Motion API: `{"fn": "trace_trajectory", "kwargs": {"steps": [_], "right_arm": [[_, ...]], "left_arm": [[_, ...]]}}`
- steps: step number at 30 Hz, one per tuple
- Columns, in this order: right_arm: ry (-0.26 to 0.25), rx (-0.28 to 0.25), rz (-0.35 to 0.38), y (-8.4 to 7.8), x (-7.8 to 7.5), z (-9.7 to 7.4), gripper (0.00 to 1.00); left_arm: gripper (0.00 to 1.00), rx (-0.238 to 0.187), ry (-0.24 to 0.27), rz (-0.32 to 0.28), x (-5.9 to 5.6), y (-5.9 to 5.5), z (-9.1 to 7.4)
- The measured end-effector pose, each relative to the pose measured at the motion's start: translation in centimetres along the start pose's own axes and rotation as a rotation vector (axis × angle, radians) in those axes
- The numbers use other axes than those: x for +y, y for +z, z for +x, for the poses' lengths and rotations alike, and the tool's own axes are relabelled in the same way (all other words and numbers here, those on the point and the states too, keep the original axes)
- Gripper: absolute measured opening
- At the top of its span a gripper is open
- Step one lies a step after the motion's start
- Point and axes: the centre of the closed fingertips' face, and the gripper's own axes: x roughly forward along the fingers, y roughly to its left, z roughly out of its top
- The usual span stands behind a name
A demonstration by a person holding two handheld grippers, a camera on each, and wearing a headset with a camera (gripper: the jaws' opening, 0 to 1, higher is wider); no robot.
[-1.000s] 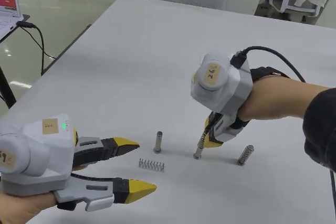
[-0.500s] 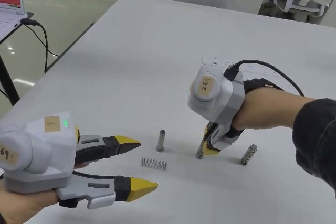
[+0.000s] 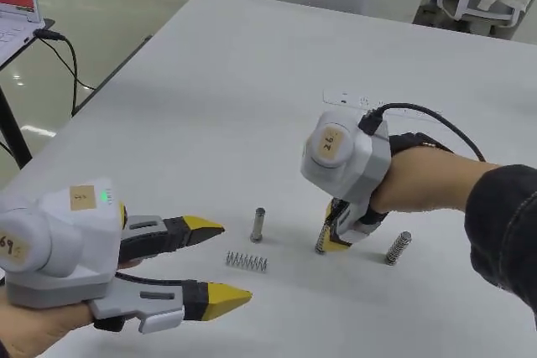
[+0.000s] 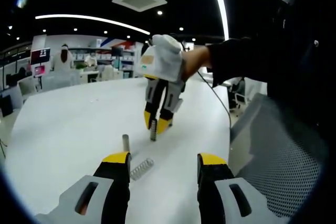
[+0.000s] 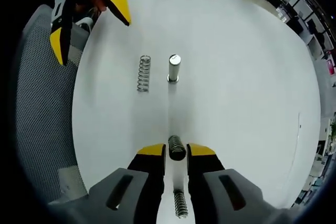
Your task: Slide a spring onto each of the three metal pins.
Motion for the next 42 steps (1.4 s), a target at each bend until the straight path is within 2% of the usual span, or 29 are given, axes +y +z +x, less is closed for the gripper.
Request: {"fn": "trace_trajectory", "kwargs": {"steps": [9,15,21,25,35,42], "right_arm": [[-0.027,-0.053,-0.012,1.9,0.3,-1.9,0.17],[0.006,-0.123,-0.026,4.5,1.9,-2.5,0.16],[0.046,-0.154,-0.038,6.2,3.4,-1.6,0.14],[0.060,-0.146,-0.055,6.7,4.0,-0.6,0.12],[0.077,-0.155,-0.038,7.6,4.4,1.5,0.10],[0.071,-0.137,-0.036,7.6,4.4,2.6,0.08]], "left_arm": [[0.46,-0.001,-0.002,0.004,0.0,0.1,-0.1],[0.46,0.001,-0.002,0.008,0.0,0.2,-0.1],[0.46,0.002,0.001,0.009,0.0,0.2,-0.2],[0.46,0.005,0.005,0.009,0.0,0.1,-0.4],[0.45,0.008,0.011,0.009,0.0,0.0,-0.6],[0.45,0.010,0.014,0.007,0.0,0.0,-0.6]]}}
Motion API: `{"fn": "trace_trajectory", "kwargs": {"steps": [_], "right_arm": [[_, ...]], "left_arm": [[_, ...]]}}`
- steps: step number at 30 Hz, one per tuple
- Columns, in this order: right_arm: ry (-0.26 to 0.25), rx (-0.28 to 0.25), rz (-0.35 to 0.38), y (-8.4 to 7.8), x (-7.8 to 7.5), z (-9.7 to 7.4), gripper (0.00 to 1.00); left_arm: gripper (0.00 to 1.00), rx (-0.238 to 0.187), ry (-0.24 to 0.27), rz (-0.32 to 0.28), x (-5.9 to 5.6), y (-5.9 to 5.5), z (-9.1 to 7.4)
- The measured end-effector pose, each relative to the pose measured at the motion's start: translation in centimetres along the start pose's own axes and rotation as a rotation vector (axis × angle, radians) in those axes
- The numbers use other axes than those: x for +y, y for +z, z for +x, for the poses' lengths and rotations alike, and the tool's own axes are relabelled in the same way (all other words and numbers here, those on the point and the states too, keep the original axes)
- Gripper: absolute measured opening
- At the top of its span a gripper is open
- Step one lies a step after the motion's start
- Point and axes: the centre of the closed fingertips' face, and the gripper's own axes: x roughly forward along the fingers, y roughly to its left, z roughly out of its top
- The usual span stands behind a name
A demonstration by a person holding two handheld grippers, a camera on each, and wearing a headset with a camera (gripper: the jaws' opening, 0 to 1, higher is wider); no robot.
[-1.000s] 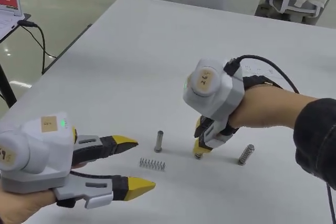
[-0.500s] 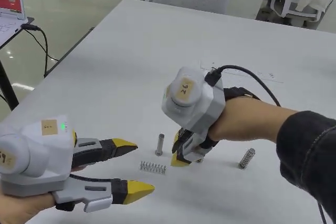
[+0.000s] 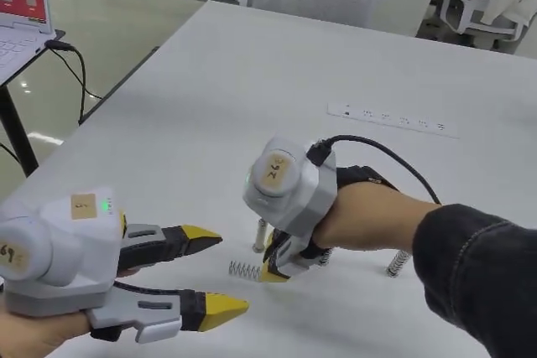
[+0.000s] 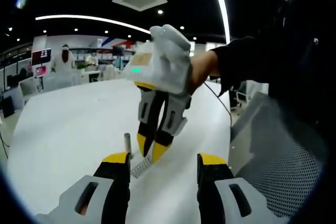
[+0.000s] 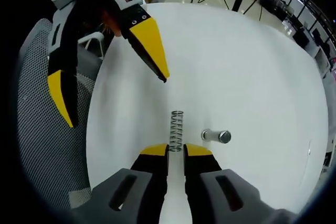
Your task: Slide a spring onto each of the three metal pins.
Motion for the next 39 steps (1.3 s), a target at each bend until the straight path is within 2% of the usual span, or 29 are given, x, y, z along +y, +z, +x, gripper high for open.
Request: {"fn": "trace_trajectory", "kwargs": {"steps": [9,14,23,30,39], "right_arm": [[-0.004,0.036,-0.020,-0.5,0.3,1.0,0.08],[-0.014,0.036,-0.027,-0.5,0.2,0.7,0.08],[-0.008,0.030,-0.029,-0.4,1.3,-2.0,0.07],[0.007,0.004,-0.057,-0.1,2.8,-4.7,0.07],[-0.011,-0.016,-0.091,0.1,3.7,-7.0,0.07]], "left_arm": [[0.45,-0.001,0.007,-0.003,0.1,-0.1,-0.1],[0.45,0.003,0.011,-0.007,0.2,-0.4,-0.2],[0.44,0.003,0.005,-0.004,0.2,-0.4,-0.1],[0.42,0.002,-0.014,0.011,-0.2,0.1,0.3],[0.36,-0.004,-0.047,0.030,-1.0,0.9,0.8]]}}
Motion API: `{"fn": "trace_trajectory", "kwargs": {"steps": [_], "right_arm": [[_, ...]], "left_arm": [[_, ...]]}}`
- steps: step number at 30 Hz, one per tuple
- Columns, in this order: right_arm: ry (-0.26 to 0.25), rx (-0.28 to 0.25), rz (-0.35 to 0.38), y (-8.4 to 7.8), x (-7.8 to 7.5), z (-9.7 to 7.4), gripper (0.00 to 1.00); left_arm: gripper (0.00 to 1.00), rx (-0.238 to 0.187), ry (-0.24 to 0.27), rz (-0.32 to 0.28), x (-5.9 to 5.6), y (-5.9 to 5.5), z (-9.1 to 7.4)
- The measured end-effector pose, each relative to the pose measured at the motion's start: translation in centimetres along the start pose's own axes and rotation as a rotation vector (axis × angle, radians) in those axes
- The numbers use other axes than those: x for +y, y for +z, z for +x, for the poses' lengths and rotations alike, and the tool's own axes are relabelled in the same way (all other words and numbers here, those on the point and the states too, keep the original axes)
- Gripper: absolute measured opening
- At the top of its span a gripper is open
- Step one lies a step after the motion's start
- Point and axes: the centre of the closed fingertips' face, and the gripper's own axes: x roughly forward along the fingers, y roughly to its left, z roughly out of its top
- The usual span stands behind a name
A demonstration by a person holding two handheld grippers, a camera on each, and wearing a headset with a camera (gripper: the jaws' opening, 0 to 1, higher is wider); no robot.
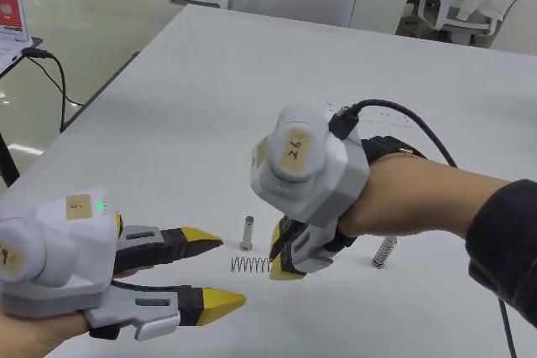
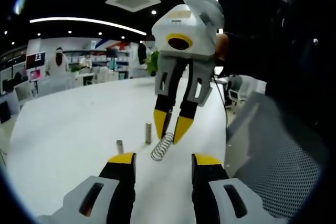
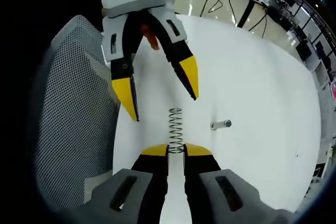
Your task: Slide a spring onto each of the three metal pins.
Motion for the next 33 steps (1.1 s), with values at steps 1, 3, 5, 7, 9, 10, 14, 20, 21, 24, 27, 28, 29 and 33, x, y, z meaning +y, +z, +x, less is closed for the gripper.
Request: {"fn": "trace_trajectory", "kwargs": {"steps": [1,3,5,7,9,10,14,20,21,24,27,28,29,33], "right_arm": [[-0.002,0.000,-0.004,0.0,0.0,-0.1,0.07],[-0.003,0.001,-0.014,0.1,0.3,-0.4,0.07],[-0.001,0.000,-0.024,0.3,0.5,-0.6,0.07],[0.002,0.002,-0.036,0.3,0.7,-0.8,0.07],[0.001,0.006,-0.048,0.3,0.8,-0.9,0.07],[-0.001,0.008,-0.052,0.3,0.8,-1.0,0.07],[-0.001,0.014,-0.067,0.4,0.9,-1.2,0.07],[0.010,0.027,-0.100,0.6,1.4,-1.3,0.07],[0.010,0.028,-0.103,0.6,1.5,-1.3,0.07],[0.012,0.029,-0.112,0.6,1.6,-1.3,0.07],[0.014,0.031,-0.120,0.7,1.7,-1.4,0.07],[0.015,0.030,-0.122,0.7,1.8,-1.4,0.07],[0.016,0.029,-0.125,0.7,1.8,-1.4,0.07],[0.013,0.028,-0.132,0.8,1.9,-1.5,0.07]], "left_arm": [[0.35,-0.001,-0.005,0.004,-0.1,0.1,0.0],[0.32,-0.002,-0.014,0.009,-0.3,0.3,0.1],[0.29,-0.006,-0.020,0.014,-0.4,0.5,0.2],[0.26,-0.008,-0.024,0.020,-0.6,0.6,0.2],[0.23,-0.010,-0.032,0.026,-0.8,0.8,0.3],[0.22,-0.010,-0.036,0.030,-0.9,0.9,0.4],[0.17,-0.010,-0.049,0.037,-1.3,1.0,0.4],[0.10,-0.010,-0.061,0.047,-1.7,1.1,0.4],[0.08,-0.010,-0.063,0.048,-1.7,1.1,0.4],[0.06,-0.006,-0.066,0.051,-1.8,1.1,0.4],[0.05,-0.004,-0.067,0.050,-1.8,1.0,0.3],[0.05,-0.004,-0.067,0.051,-1.8,1.0,0.3],[0.05,-0.003,-0.067,0.052,-1.9,1.0,0.4],[0.04,0.000,-0.067,0.055,-1.9,0.9,0.4]]}}
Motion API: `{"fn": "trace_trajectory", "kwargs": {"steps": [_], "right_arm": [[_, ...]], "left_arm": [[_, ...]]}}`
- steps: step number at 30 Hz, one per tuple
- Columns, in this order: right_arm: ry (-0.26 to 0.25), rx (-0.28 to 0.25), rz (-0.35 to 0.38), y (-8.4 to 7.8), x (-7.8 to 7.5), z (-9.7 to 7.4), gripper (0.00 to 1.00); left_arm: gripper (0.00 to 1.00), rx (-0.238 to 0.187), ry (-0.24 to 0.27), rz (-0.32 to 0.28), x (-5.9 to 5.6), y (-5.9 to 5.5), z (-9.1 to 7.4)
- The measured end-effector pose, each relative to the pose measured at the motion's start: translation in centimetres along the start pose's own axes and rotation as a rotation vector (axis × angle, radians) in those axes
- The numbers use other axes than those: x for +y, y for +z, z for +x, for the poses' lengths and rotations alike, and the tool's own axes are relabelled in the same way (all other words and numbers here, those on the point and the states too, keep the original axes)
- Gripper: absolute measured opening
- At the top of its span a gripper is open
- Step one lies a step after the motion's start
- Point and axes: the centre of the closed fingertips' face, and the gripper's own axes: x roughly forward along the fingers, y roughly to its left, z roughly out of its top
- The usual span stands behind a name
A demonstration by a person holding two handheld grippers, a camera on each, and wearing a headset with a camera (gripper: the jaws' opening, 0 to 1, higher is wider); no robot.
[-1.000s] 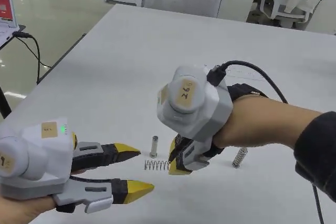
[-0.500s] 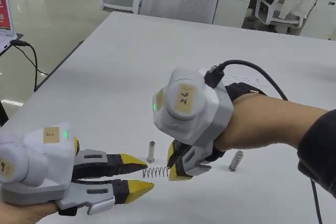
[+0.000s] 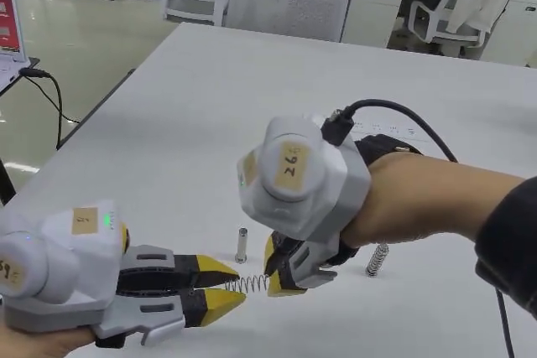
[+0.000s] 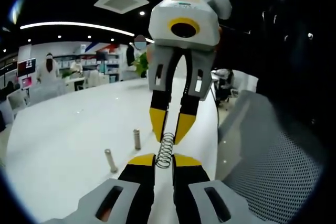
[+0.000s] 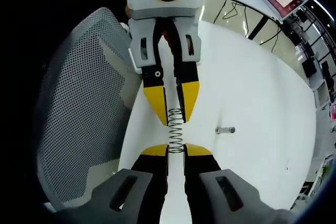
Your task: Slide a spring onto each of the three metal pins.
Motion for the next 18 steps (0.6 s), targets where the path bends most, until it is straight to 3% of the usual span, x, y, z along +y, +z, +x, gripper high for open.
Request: {"fn": "trace_trajectory", "kwargs": {"steps": [18], "right_arm": [[0.008,-0.019,0.015,-0.06,0.07,0.10,0.08]], "left_arm": [[0.03,0.000,-0.026,-0.011,-0.38,0.16,0.05]]}}
